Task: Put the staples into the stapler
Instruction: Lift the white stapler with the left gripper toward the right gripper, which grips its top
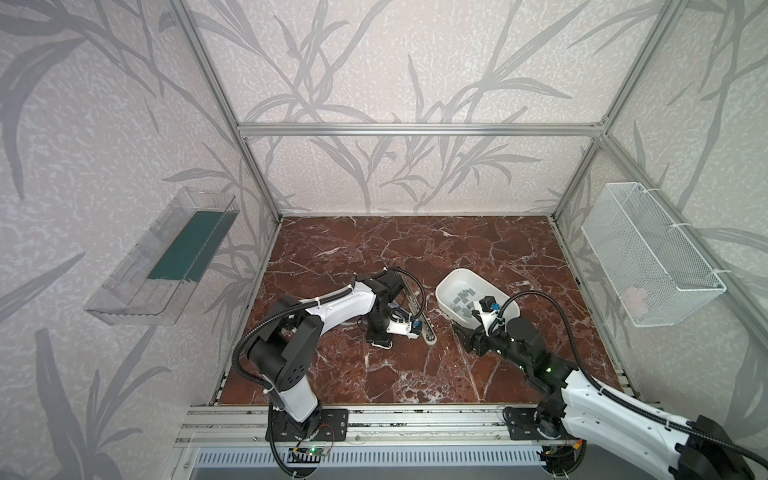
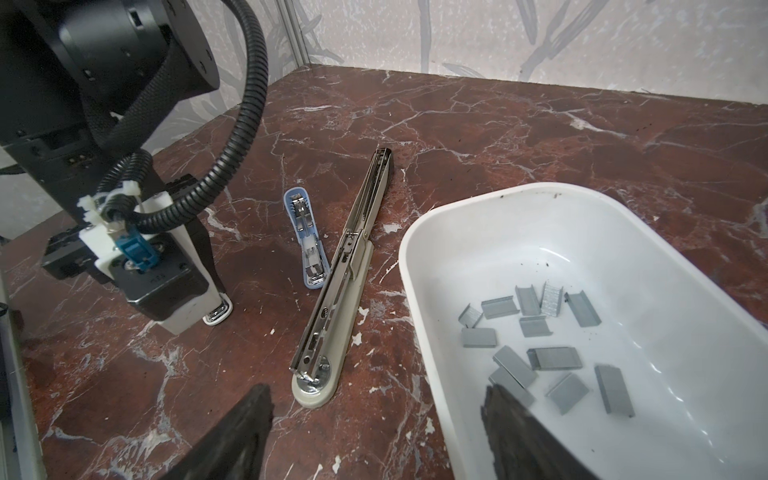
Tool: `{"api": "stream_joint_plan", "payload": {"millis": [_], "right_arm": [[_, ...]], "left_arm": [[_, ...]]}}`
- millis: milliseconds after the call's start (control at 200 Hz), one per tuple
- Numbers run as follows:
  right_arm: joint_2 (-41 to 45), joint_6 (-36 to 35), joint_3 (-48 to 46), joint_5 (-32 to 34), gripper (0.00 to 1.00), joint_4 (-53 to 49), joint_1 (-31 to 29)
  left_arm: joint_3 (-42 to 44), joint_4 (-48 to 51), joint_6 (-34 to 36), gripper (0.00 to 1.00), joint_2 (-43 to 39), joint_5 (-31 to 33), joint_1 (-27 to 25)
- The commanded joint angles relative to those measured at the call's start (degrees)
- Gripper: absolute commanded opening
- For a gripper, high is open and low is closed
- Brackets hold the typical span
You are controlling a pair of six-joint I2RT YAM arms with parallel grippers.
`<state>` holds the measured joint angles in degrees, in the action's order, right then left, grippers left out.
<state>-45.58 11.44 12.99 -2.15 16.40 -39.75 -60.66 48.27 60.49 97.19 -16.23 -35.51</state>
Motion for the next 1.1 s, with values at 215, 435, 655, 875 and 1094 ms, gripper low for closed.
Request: {"api": "stream_joint_plan", "payload": {"millis": [215, 435, 655, 875, 1094], "right_arm": [[-6.3, 18.91, 3.29, -12.35, 0.7, 11.1, -5.49], [-19.56, 29.95, 6.59, -14.02, 0.57, 22.37, -8.24], [-28.13, 34.74, 10.87, -17.4, 0.55, 29.39, -8.42], [-32.19, 34.76, 14.45, -20.02, 0.55, 31.57, -9.89], [-32.64, 33.84, 14.73, -17.71, 0.53, 30.31, -10.85]], "left_arm": [[-3.2, 2.18, -0.02, 0.0, -10.99, -5.5, 0.12], [3.54, -8.43, 0.31, 0.0, -25.28, -7.61, -1.68], [8.55, -15.71, 0.41, 0.0, -34.9, -8.13, -4.29], [7.98, -15.04, 0.58, 0.0, -34.55, -8.3, -4.85], [7.44, -14.88, 0.47, 0.0, -34.58, -7.67, -4.92]]}}
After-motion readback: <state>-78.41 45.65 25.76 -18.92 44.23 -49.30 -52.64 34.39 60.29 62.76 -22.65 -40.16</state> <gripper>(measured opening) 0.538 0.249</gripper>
